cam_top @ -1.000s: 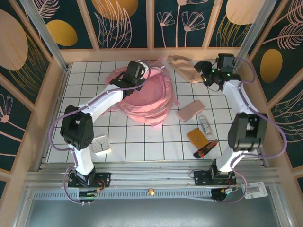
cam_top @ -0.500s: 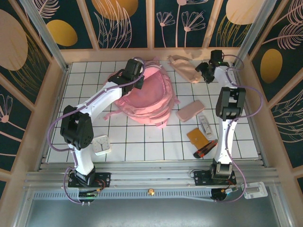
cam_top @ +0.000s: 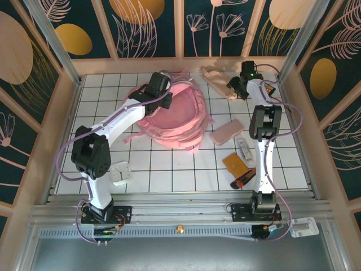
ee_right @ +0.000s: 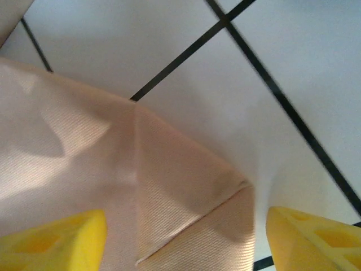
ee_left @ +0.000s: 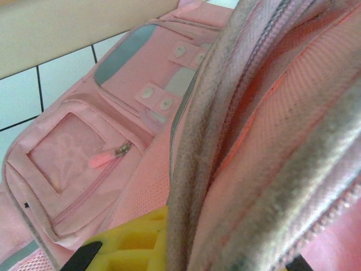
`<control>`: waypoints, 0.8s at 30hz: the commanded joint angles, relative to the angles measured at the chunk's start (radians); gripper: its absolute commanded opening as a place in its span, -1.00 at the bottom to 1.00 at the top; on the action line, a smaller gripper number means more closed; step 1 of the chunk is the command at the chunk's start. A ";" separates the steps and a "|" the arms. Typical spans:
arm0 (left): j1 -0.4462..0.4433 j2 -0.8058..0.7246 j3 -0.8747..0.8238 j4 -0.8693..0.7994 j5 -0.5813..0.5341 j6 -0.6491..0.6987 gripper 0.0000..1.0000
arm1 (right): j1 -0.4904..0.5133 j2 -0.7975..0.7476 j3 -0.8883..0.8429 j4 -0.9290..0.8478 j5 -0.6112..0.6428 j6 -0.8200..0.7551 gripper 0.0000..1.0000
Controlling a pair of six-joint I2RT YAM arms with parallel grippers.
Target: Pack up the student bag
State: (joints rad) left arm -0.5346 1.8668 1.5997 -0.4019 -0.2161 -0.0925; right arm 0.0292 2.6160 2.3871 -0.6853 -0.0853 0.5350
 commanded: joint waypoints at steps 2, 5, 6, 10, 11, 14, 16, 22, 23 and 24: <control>0.013 -0.073 -0.035 -0.004 0.018 -0.033 -1.00 | 0.027 0.057 0.016 -0.106 0.081 -0.070 0.37; 0.015 -0.087 -0.053 -0.002 0.020 -0.030 -1.00 | 0.034 0.040 -0.021 -0.115 0.111 -0.113 0.14; 0.015 -0.091 -0.058 0.001 0.024 -0.029 -1.00 | 0.035 0.030 -0.038 -0.116 0.120 -0.125 0.01; 0.018 -0.101 -0.071 0.012 0.030 -0.026 -1.00 | 0.035 -0.016 -0.099 -0.125 0.123 -0.142 -0.63; 0.018 -0.103 -0.072 0.014 0.031 -0.026 -1.00 | 0.034 -0.036 -0.122 -0.123 0.124 -0.144 -0.77; 0.021 -0.095 -0.060 0.014 0.027 -0.031 -1.00 | 0.025 -0.126 -0.224 -0.095 0.117 -0.131 -1.00; 0.023 -0.092 -0.047 0.012 0.024 -0.039 -1.00 | 0.017 -0.202 -0.295 -0.058 0.106 -0.117 -1.00; 0.030 -0.082 -0.009 -0.002 0.030 -0.082 -1.00 | 0.010 -0.479 -0.555 0.119 -0.056 -0.081 -1.00; 0.031 -0.083 -0.004 -0.007 0.035 -0.089 -1.00 | 0.010 -0.528 -0.595 0.143 -0.080 -0.079 -1.00; 0.033 -0.083 0.003 -0.012 0.041 -0.092 -1.00 | 0.009 -0.574 -0.628 0.154 -0.096 -0.073 -1.00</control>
State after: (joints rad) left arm -0.5182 1.8103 1.5478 -0.4038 -0.1867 -0.1253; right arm 0.0448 2.2017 1.8091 -0.6338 -0.0929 0.4328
